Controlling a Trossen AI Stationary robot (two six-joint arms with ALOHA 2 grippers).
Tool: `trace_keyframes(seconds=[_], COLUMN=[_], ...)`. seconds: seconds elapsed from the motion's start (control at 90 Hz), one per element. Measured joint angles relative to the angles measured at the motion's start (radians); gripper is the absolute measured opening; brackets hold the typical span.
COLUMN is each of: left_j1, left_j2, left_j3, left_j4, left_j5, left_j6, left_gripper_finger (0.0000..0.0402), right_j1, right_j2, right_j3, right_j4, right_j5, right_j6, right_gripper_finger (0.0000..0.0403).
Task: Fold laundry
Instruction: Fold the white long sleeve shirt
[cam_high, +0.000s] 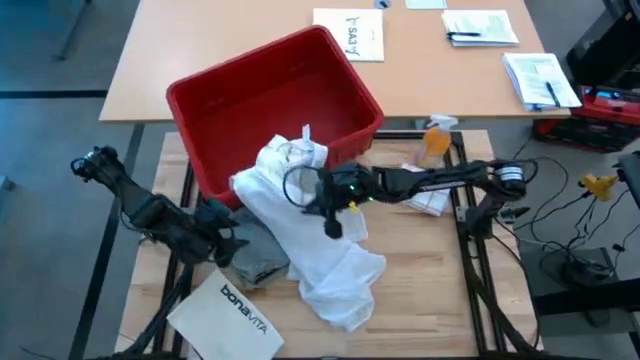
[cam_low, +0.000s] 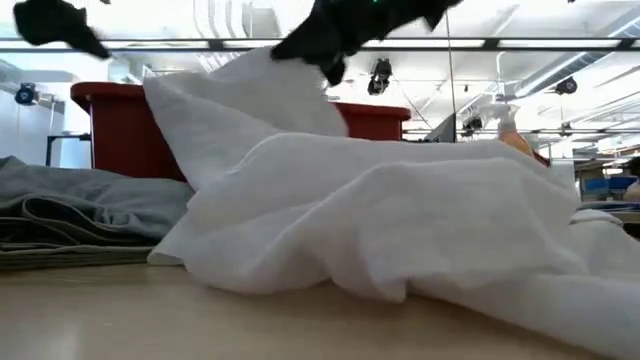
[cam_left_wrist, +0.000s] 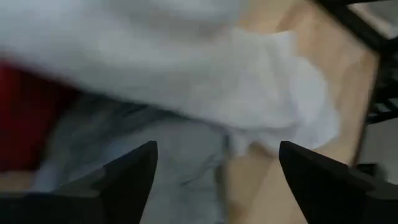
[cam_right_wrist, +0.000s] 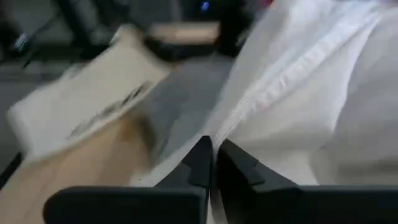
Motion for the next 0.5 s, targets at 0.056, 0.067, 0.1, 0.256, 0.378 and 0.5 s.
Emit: trace_keyframes(seconds=[0.056, 0.067, 0.1, 0.256, 0.378, 0.5], left_j1=[0.003, 0.004, 0.006, 0.026, 0.051, 0.081], left_j2=[-0.037, -0.044, -0.066, -0.15, -0.179, -0.181], left_j3=[-0.022, -0.025, -0.038, -0.106, -0.161, -0.214], left_j4=[-0.057, -0.065, -0.079, -0.08, -0.071, -0.036], left_j5=[0.0, 0.0, 0.001, -0.009, -0.025, -0.05], left_j6=[-0.024, -0.027, -0.033, -0.025, -0.052, -0.049], left_gripper_finger=[0.0312, 0.0311, 0.0311, 0.031, 0.031, 0.031], right_j1=[0.033, 0.04, 0.059, 0.136, 0.207, 0.245], right_j2=[-0.046, -0.056, -0.084, -0.2, -0.293, -0.393], right_j3=[-0.001, -0.001, -0.001, -0.032, -0.119, -0.253], right_j4=[-0.1, -0.119, -0.179, -0.446, -0.553, -0.56], right_j5=[-0.026, -0.035, -0.068, -0.192, -0.145, -0.123], right_j6=[-0.005, -0.005, 0.001, 0.09, 0.182, 0.301], right_gripper_finger=[0.0002, 0.0002, 0.0002, 0.0, 0.0, 0.0])
